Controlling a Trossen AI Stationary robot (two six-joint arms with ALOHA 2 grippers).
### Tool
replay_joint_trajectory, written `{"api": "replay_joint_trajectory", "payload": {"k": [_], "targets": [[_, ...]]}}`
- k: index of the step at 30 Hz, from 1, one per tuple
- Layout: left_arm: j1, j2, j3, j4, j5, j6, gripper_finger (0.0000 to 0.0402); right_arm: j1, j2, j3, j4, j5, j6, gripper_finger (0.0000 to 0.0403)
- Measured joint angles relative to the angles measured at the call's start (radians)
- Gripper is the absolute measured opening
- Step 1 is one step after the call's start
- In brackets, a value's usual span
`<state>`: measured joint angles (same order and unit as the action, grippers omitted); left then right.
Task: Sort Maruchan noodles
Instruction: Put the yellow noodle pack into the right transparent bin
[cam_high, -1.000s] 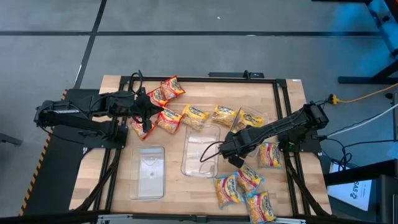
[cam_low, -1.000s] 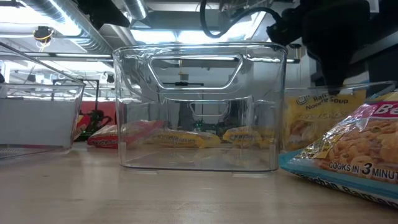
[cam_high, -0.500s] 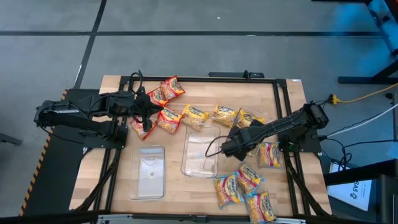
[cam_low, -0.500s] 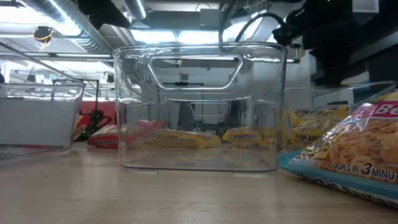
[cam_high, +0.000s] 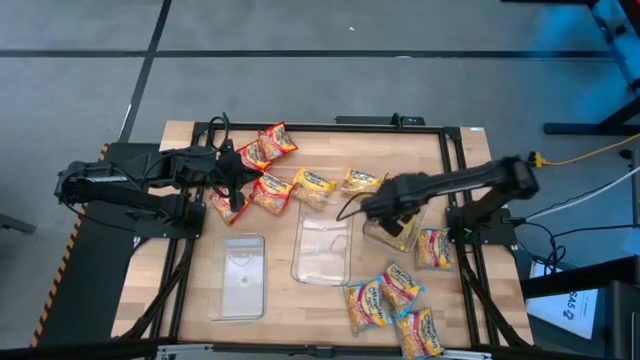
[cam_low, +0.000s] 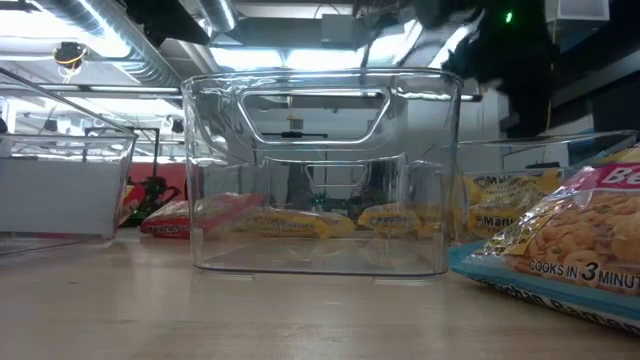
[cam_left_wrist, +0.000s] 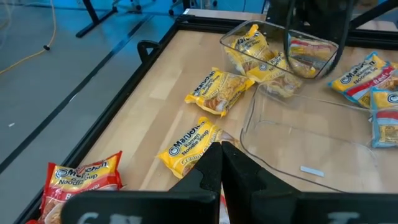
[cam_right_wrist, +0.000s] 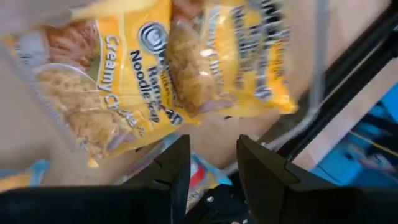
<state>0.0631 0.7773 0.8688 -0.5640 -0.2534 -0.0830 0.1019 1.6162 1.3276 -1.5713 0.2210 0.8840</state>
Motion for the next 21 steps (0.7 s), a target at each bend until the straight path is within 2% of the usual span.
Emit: {"api": "replay_joint_trajectory", "payload": {"k": [3,7,11,14,17,21], "targets": [[0.0,0.0,0.0,-0.001,0.0,0.0,0.0,-0.036,-0.124,-0.015,0.003,0.039,-0.04,0.0129],[0.0,0.0,0.0,-0.003,0.001,0.004,0.0,-0.072,-0.355,-0.035,0.001,0.089,-0.081,0.0129],[0.0,0.0,0.0,-0.003,0.003,0.006,0.0,-0.076,-0.632,-0.116,0.004,0.128,-0.027,0.0129],[0.0,0.0,0.0,-0.002,0.003,-0.009,0.0,-0.077,-0.825,-0.231,0.077,0.057,0.151,0.0129],[0.0,0.0,0.0,0.0,0.0,-0.017,0.0,-0.076,-0.979,-0.408,0.28,-0.055,0.278,0.0129],[0.0,0.001,0.0,0.01,-0.017,-0.019,0.0,-0.077,-1.034,-0.662,0.693,-0.143,0.207,0.0129]]}}
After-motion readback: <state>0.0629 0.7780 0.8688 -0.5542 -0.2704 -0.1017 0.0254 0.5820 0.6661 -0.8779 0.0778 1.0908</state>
